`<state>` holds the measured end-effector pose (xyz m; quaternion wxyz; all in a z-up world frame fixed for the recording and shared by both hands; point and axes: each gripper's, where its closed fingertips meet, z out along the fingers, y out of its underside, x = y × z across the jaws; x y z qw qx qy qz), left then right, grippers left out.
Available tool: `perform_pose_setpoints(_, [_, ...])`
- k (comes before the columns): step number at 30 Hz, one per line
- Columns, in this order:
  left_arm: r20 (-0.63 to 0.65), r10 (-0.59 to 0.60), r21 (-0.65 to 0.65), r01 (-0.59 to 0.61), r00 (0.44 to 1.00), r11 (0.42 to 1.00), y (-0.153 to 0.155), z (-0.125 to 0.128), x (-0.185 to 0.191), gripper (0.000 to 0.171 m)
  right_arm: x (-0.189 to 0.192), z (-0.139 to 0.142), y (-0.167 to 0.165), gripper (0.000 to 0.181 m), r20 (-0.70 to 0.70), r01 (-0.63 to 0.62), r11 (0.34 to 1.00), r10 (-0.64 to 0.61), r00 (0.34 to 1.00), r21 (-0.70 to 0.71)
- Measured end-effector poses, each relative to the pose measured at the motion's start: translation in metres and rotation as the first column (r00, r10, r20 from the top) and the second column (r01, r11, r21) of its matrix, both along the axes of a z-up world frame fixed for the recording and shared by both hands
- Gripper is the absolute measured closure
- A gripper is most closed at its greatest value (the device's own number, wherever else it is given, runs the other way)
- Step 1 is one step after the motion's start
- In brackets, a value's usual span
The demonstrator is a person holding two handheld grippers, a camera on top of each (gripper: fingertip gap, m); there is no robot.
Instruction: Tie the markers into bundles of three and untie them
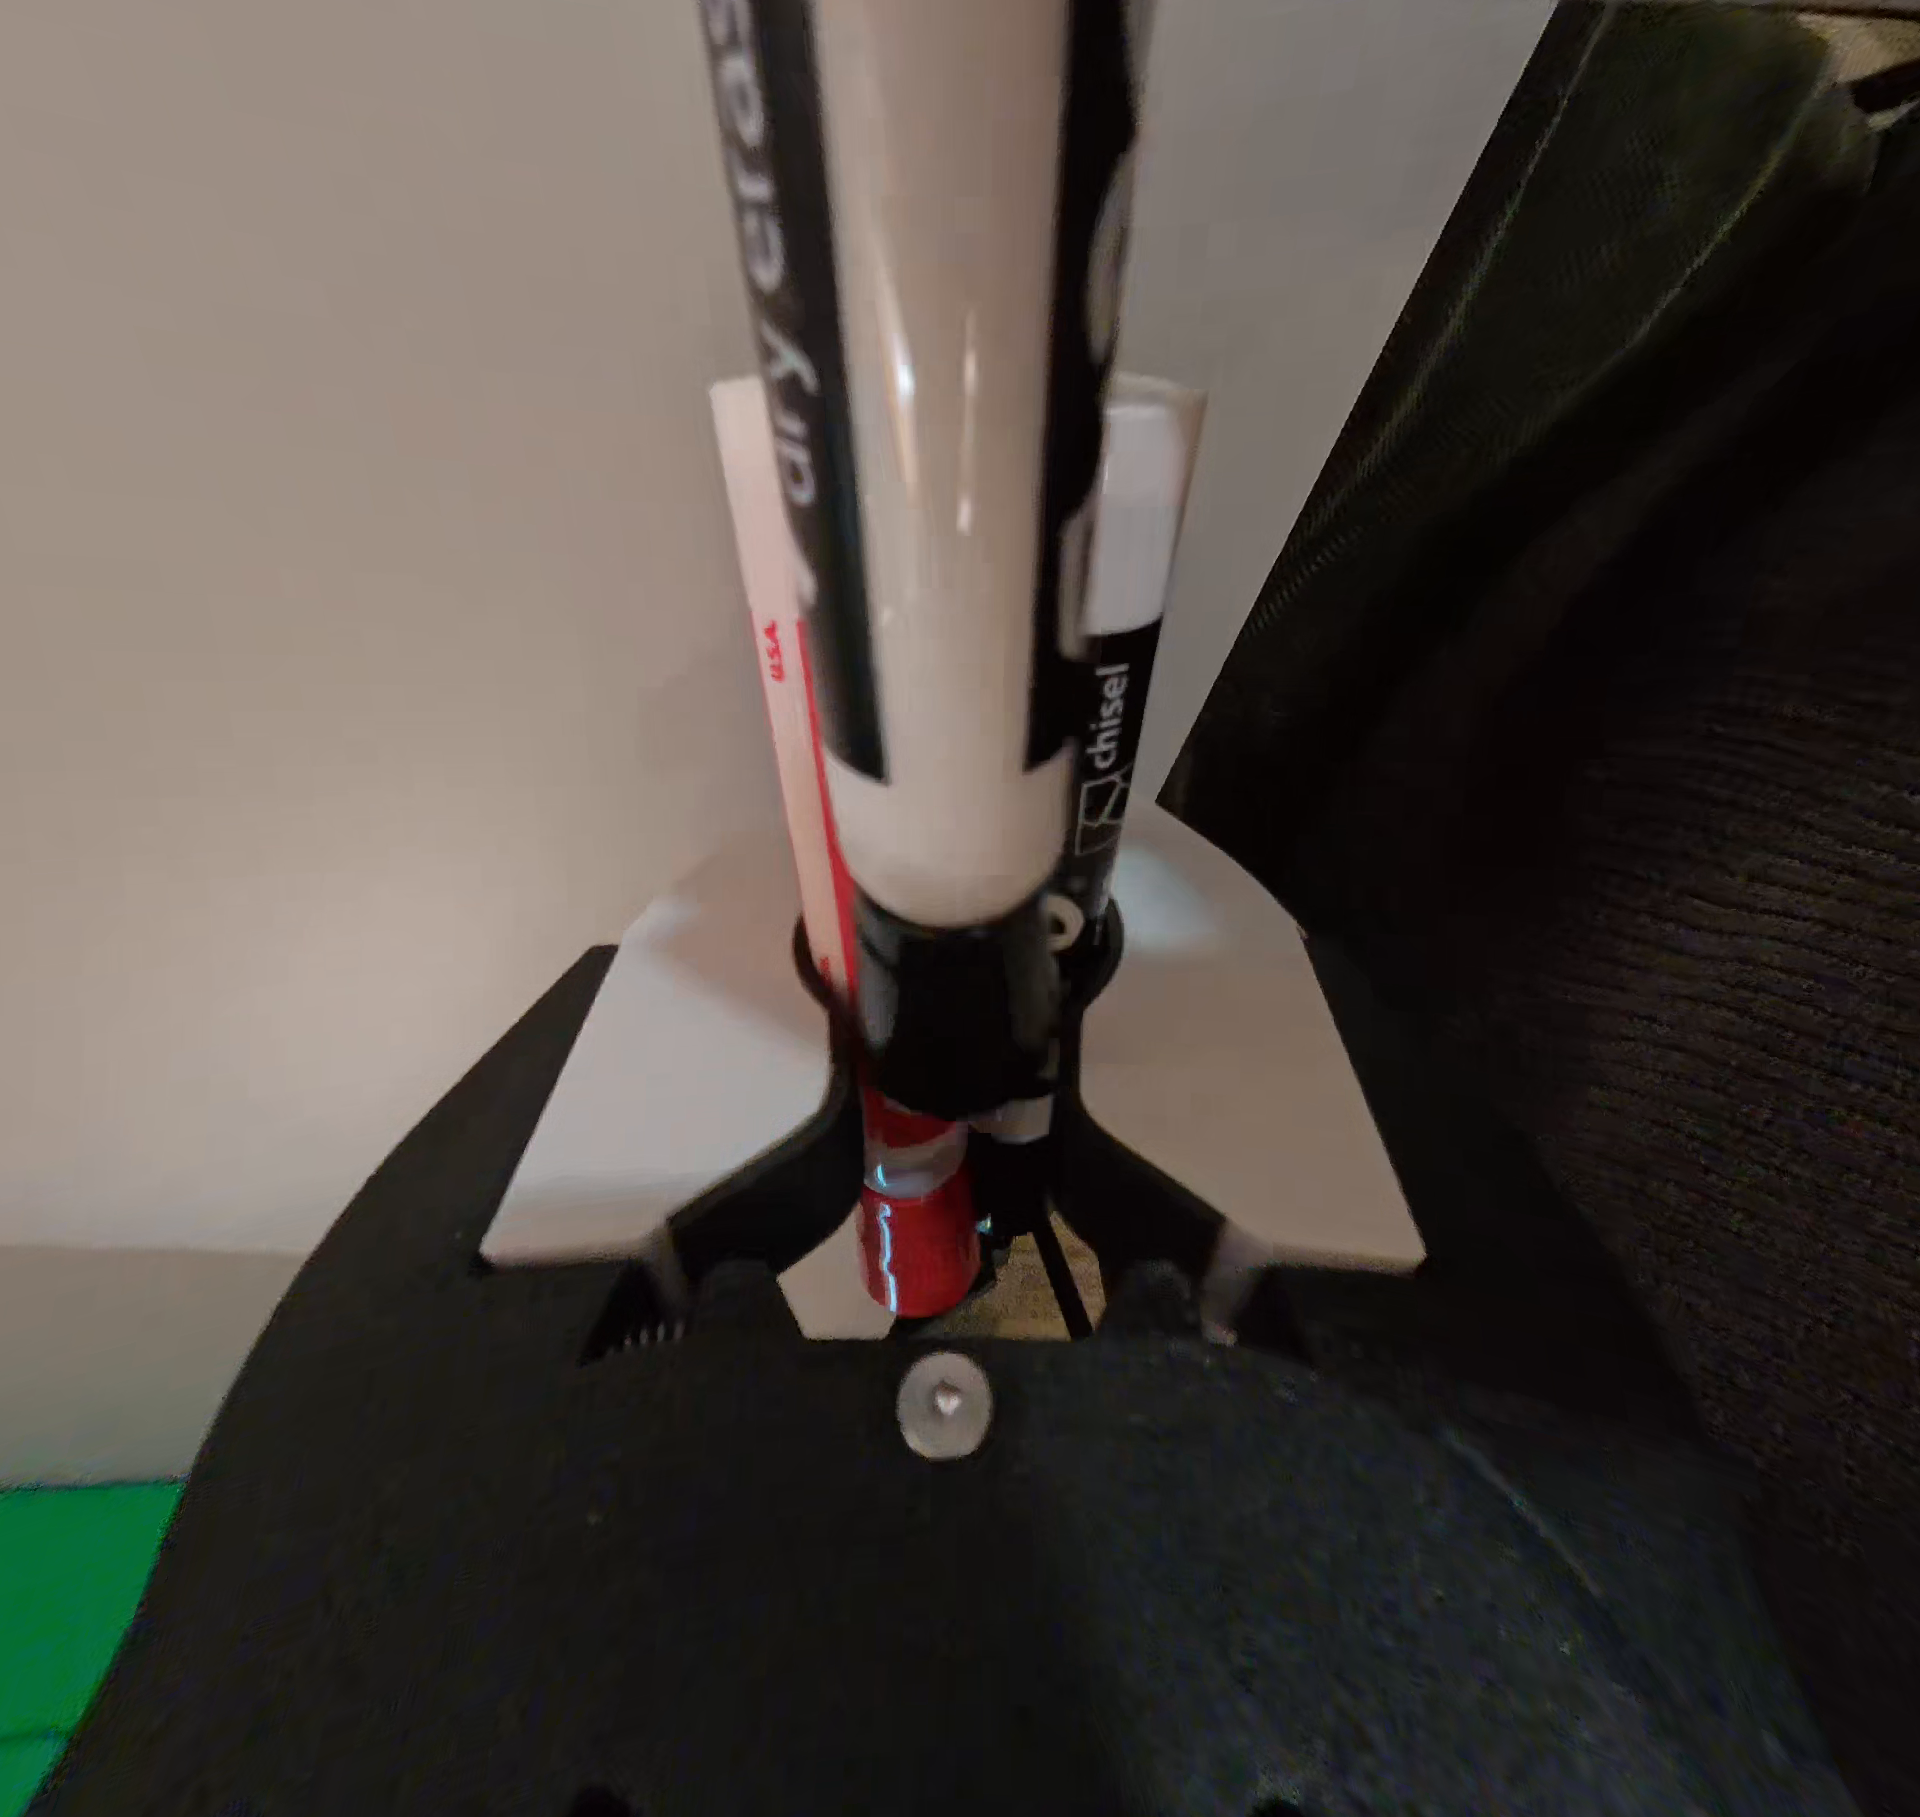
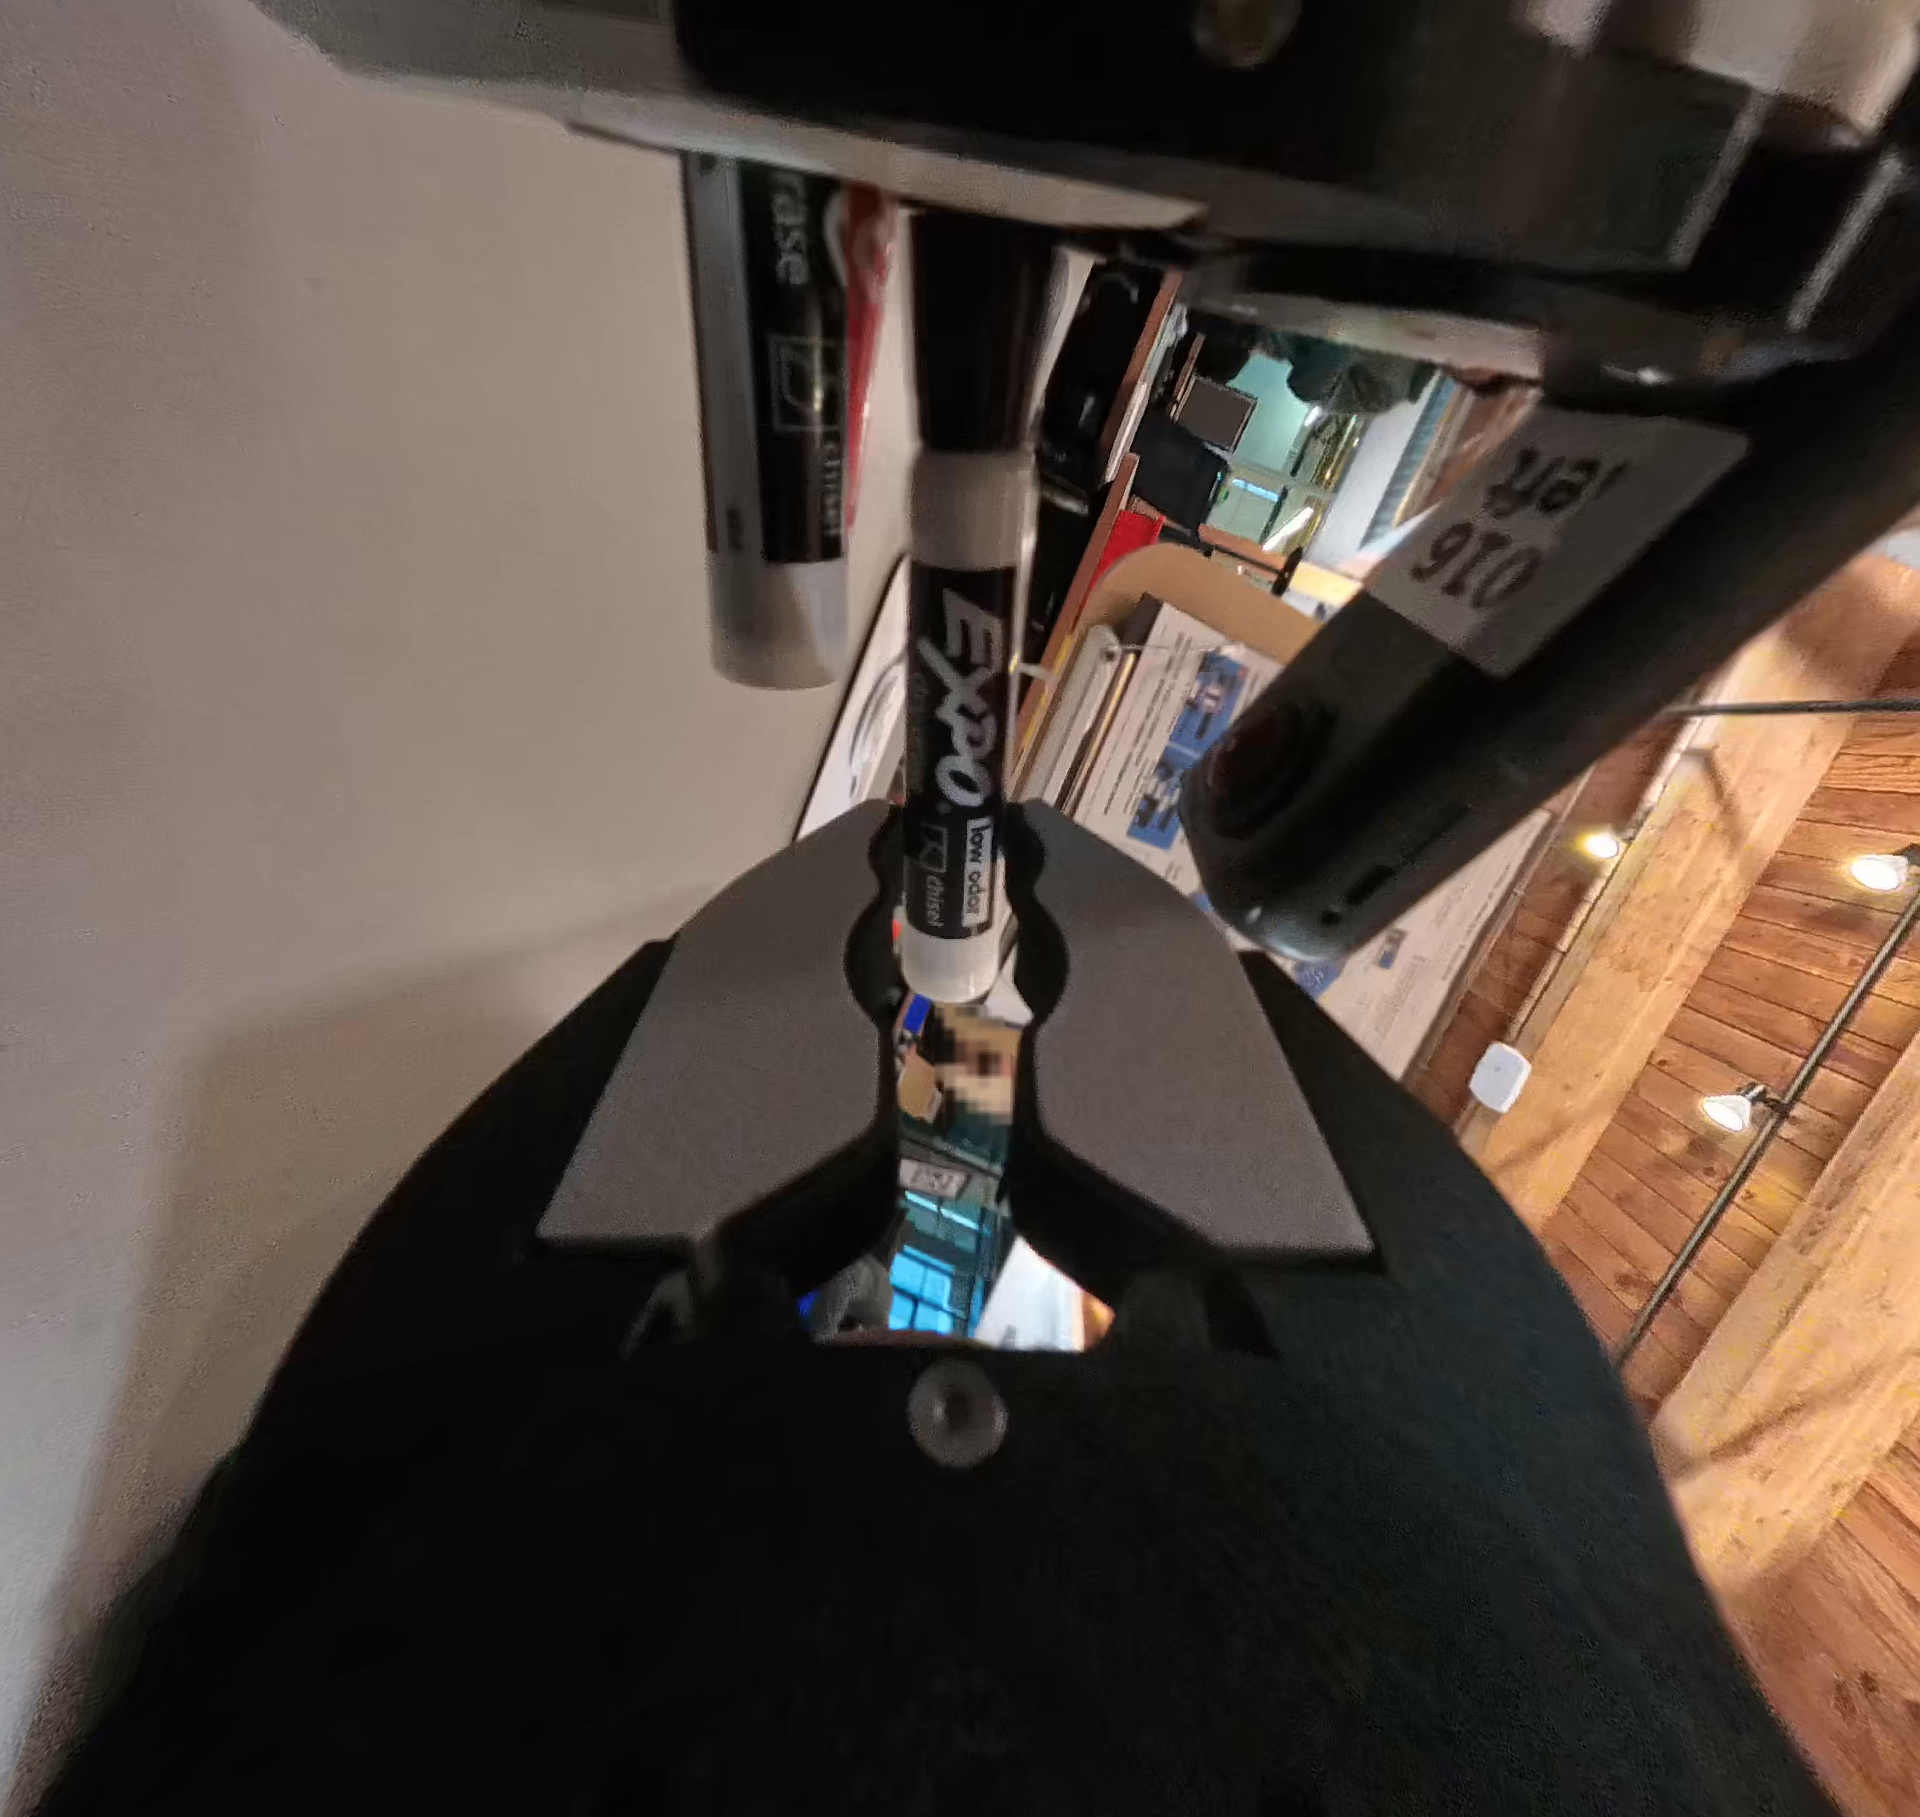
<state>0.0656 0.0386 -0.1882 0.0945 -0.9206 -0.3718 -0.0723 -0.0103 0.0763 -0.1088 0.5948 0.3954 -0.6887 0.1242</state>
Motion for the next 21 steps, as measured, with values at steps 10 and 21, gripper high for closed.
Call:
perform_pose_setpoints(10, [-0.016,-0.006,-0.024,0.005,1.0,1.0,0.008,0.008,-0.009,0.13,0.004,0.005,0.002,0.162,-0.051,0.006,1.0,-0.007,0.999,-0.016])
perform_pose_setpoints(21, [-0.028,0.081,-0.009,-0.081,0.996,0.997,-0.014,0.006,0.002,0.129,0.023,0.007,-0.026,0.162,-0.056,-0.119,0.992,0.117,0.992,-0.044])
